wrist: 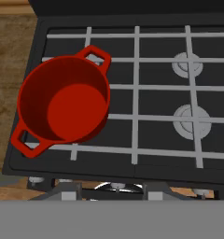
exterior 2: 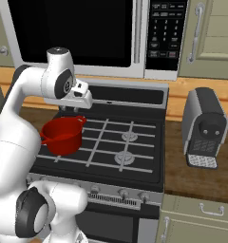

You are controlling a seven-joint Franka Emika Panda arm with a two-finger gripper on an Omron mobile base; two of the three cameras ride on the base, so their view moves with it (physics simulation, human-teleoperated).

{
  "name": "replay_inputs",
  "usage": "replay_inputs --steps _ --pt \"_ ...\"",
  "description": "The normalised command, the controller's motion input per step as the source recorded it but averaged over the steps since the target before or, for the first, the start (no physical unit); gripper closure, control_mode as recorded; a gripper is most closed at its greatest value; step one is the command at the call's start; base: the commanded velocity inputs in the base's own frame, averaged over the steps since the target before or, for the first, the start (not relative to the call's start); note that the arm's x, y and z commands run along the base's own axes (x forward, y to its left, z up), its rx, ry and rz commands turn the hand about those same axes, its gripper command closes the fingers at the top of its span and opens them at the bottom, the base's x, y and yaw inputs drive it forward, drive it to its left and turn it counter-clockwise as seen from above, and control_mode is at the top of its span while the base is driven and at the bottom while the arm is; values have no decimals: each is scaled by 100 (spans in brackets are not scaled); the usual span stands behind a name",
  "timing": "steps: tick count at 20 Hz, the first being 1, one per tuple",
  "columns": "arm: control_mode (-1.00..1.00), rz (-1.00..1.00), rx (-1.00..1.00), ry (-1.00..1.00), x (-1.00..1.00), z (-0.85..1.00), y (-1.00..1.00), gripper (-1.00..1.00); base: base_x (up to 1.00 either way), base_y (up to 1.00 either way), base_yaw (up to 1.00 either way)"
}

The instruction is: Pick the kettle from the counter and place it on a stove burner. Then turn the burner on.

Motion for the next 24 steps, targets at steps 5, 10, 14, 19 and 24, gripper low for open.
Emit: replay_inputs --steps 5,10,14,19,24 --pt "-100 0 0 0 0 0 0 -100 0 0 0" --pt "-100 0 0 0 0 0 0 -100 0 0 0" --pt "-100 0 0 0 0 0 0 -100 0 0 0" --pt "-100 0 0 0 0 0 0 -100 0 0 0" --pt "-100 0 0 0 0 0 0 -100 0 0 0"
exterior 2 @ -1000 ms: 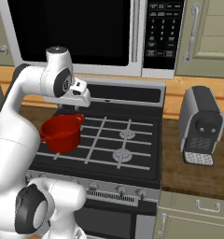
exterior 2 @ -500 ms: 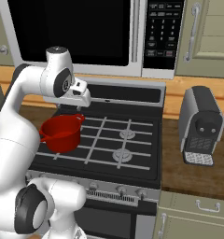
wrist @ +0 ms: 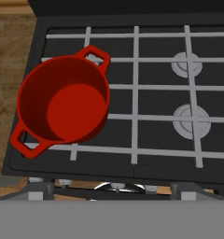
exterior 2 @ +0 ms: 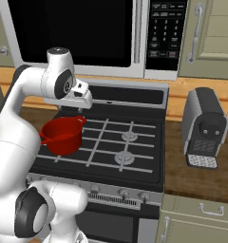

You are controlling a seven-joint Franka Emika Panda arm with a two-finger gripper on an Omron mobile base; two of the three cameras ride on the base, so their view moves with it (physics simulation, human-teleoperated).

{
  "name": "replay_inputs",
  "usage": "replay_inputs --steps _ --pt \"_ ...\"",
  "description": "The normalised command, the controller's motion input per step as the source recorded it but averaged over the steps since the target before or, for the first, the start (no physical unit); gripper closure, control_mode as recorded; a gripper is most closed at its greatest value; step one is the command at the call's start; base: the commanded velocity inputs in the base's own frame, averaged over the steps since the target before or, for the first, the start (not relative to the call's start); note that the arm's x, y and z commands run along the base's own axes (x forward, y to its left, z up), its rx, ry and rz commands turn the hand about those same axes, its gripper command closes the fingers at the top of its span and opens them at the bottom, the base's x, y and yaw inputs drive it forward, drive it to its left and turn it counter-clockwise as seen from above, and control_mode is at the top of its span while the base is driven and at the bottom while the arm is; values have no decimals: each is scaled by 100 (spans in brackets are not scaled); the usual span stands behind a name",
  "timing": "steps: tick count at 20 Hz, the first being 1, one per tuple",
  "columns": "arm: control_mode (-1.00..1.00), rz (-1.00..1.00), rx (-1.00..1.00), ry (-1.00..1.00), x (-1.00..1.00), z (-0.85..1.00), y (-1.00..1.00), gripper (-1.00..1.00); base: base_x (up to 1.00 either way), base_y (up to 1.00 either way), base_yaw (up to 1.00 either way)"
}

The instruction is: Pick the kettle from the counter and place it on a stove burner. Then turn the burner on.

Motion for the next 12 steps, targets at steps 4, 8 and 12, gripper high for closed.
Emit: replay_inputs --steps 4,8,12 --pt "-100 0 0 0 0 0 0 -100 0 0 0" --pt "-100 0 0 0 0 0 0 -100 0 0 0" --pt "-100 0 0 0 0 0 0 -100 0 0 0"
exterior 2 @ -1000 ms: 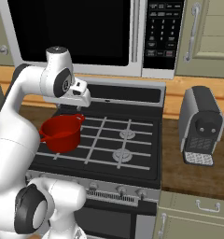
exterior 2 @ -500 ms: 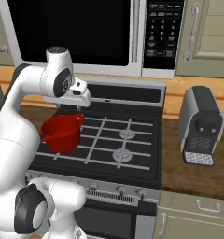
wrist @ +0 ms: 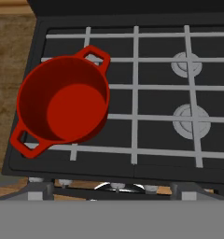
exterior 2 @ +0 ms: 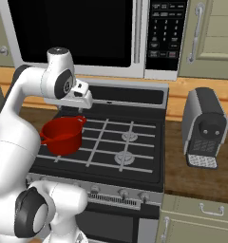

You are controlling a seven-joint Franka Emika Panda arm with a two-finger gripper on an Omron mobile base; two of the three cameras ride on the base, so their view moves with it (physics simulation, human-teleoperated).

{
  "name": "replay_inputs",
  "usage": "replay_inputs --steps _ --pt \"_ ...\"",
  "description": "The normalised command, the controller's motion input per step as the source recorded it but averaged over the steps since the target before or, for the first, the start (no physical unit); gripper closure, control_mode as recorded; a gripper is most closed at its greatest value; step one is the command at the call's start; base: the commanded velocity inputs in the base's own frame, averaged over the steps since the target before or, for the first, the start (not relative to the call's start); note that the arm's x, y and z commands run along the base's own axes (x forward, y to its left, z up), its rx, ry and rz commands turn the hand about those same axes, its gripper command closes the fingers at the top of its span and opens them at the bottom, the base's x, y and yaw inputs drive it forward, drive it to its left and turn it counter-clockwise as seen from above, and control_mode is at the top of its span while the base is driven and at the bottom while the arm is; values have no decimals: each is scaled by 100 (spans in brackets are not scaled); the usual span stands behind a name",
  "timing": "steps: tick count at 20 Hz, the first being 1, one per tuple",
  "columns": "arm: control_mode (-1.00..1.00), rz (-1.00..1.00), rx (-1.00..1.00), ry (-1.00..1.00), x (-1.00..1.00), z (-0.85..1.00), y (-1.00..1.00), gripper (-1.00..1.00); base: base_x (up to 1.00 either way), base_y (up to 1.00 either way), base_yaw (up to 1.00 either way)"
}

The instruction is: Pick the kettle from the counter and place it on a stove burner. Then turn the burner on.

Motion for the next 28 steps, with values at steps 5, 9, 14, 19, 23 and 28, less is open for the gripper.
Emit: replay_inputs --steps 5,9,14,19,23,28 --pt "-100 0 0 0 0 0 0 -100 0 0 0" --pt "-100 0 0 0 0 0 0 -100 0 0 0" --pt "-100 0 0 0 0 0 0 -100 0 0 0" --pt "-100 0 0 0 0 0 0 -100 0 0 0" --pt "-100 0 0 0 0 0 0 -100 0 0 0" --pt "-100 0 0 0 0 0 0 -100 0 0 0"
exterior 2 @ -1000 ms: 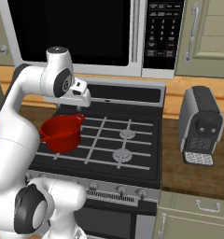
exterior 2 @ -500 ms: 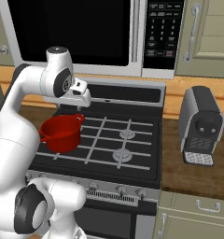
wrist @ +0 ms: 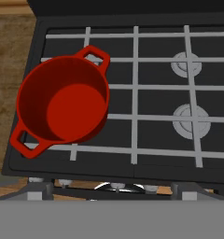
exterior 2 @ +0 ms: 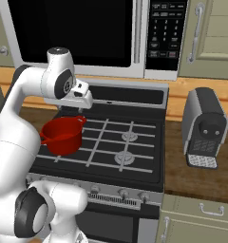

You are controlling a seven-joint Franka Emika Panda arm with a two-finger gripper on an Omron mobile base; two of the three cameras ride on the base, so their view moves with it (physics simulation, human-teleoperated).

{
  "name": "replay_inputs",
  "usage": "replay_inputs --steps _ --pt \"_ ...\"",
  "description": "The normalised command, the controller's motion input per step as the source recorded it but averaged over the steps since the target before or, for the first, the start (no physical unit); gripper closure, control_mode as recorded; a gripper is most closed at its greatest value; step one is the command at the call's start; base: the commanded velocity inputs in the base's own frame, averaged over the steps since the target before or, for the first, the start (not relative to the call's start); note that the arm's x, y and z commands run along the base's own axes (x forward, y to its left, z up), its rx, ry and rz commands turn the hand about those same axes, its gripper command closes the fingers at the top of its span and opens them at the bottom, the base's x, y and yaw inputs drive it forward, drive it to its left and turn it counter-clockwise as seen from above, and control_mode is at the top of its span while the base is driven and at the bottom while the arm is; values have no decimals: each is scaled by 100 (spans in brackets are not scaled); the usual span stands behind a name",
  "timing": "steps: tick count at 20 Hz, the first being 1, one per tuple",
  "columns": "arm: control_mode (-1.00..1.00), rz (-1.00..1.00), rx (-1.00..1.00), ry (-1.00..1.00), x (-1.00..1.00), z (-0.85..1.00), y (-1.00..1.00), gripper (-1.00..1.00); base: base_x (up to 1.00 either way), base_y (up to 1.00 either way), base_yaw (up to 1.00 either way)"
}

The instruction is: Pick the kettle from the counter and place it on a stove burner. Then turn the burner on.

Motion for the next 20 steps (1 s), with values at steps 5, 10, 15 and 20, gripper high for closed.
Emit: replay_inputs --steps 5,10,15,20 --pt "-100 0 0 0 0 0 0 -100 0 0 0" --pt "-100 0 0 0 0 0 0 -100 0 0 0" --pt "-100 0 0 0 0 0 0 -100 0 0 0" --pt "-100 0 -1 0 -1 0 0 -100 0 0 0"
